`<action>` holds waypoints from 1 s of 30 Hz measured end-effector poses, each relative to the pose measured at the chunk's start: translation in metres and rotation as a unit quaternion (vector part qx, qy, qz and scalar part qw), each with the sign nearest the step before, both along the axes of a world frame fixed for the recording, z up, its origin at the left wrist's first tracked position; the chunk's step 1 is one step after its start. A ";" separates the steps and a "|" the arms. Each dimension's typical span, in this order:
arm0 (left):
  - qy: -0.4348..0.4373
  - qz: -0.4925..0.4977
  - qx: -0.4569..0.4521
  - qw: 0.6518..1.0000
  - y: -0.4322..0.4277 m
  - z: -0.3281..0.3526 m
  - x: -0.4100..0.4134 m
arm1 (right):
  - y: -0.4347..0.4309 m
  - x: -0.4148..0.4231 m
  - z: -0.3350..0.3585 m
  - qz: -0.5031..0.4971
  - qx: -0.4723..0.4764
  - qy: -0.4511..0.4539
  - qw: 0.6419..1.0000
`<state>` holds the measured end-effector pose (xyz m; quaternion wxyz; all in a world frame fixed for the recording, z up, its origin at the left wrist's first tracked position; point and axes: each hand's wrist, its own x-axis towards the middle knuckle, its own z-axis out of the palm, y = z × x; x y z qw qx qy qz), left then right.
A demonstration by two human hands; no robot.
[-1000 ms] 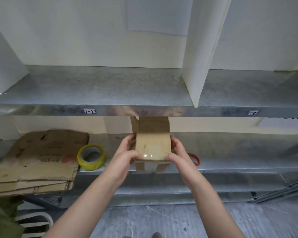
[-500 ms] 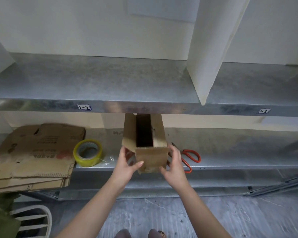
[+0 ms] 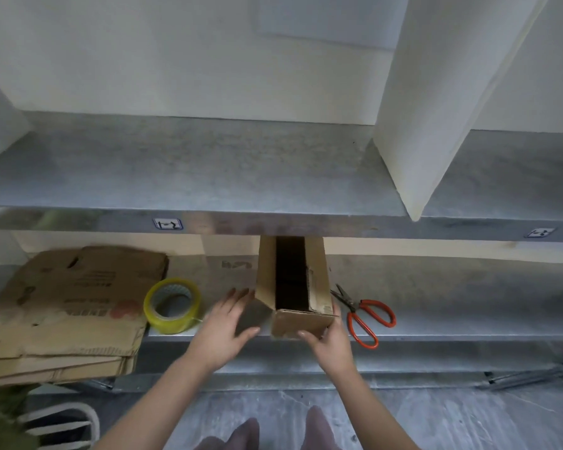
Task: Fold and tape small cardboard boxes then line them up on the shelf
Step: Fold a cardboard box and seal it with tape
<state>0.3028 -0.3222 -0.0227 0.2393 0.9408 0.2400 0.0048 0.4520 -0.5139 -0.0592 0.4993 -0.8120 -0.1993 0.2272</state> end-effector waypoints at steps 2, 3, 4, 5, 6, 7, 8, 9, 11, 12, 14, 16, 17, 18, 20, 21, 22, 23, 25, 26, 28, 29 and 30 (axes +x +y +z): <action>0.030 -0.049 0.096 0.994 0.016 0.006 -0.009 | -0.004 0.001 -0.002 -0.009 -0.015 -0.008 1.000; 0.033 -0.066 0.123 0.990 0.022 0.009 -0.012 | -0.006 0.001 -0.002 -0.013 -0.016 -0.012 1.000; 0.031 -0.082 0.142 0.986 0.026 0.012 -0.014 | -0.009 0.000 0.000 -0.015 -0.012 -0.018 1.000; 0.029 -0.096 0.158 0.982 0.030 0.016 -0.015 | -0.011 0.000 0.003 -0.014 -0.004 -0.028 1.000; 0.029 -0.109 0.169 0.979 0.032 0.019 -0.016 | -0.014 0.000 0.007 -0.012 0.007 -0.038 0.999; 0.032 -0.121 0.175 0.977 0.032 0.022 -0.015 | -0.018 0.000 0.011 -0.009 0.018 -0.047 0.999; 0.034 -0.131 0.176 0.975 0.032 0.025 -0.013 | -0.024 0.001 0.016 -0.009 0.026 -0.053 0.998; 0.034 -0.140 0.177 0.974 0.030 0.028 -0.010 | -0.030 0.002 0.021 -0.012 0.029 -0.057 0.998; 0.034 -0.163 0.188 0.968 0.023 0.032 0.000 | -0.047 0.005 0.029 -0.025 0.032 -0.063 0.997; 0.035 -0.177 0.193 0.964 0.018 0.034 0.005 | -0.058 0.006 0.031 -0.030 0.033 -0.063 0.997; 0.040 -0.200 0.198 0.959 0.006 0.035 0.017 | -0.080 0.007 0.033 -0.045 0.030 -0.057 0.997; 0.042 -0.214 0.195 0.956 -0.013 0.035 0.031 | -0.106 0.009 0.033 -0.073 0.026 -0.049 0.996; 0.038 -0.220 0.195 0.955 -0.025 0.035 0.038 | -0.120 0.011 0.032 -0.087 0.026 -0.047 0.995; 0.033 -0.225 0.195 0.954 -0.039 0.034 0.045 | -0.135 0.014 0.032 -0.099 0.024 -0.048 0.994; 0.024 -0.234 0.195 0.952 -0.071 0.032 0.061 | -0.168 0.024 0.030 -0.116 0.013 -0.059 0.991; 0.021 -0.237 0.193 0.952 -0.089 0.032 0.070 | -0.186 0.031 0.031 -0.123 0.009 -0.064 0.990; 0.015 -0.240 0.194 0.951 -0.109 0.033 0.079 | -0.205 0.039 0.033 -0.126 0.008 -0.073 0.989; 0.002 -0.243 0.200 0.949 -0.129 0.033 0.088 | -0.224 0.048 0.036 -0.123 0.011 -0.085 0.989; -0.022 -0.244 0.200 0.949 -0.168 0.033 0.108 | -0.263 0.070 0.044 -0.106 0.011 -0.094 0.990; -0.022 -0.241 0.193 0.951 -0.186 0.032 0.117 | -0.281 0.082 0.047 -0.101 0.007 -0.093 0.990; -0.030 -0.229 0.182 0.956 -0.223 0.031 0.135 | -0.318 0.103 0.052 -0.098 0.002 -0.103 0.990; -0.033 -0.226 0.180 0.957 -0.240 0.031 0.146 | -0.336 0.116 0.054 -0.096 -0.001 -0.111 0.989; -0.032 -0.226 0.176 0.958 -0.258 0.032 0.157 | -0.354 0.128 0.054 -0.092 -0.004 -0.115 0.989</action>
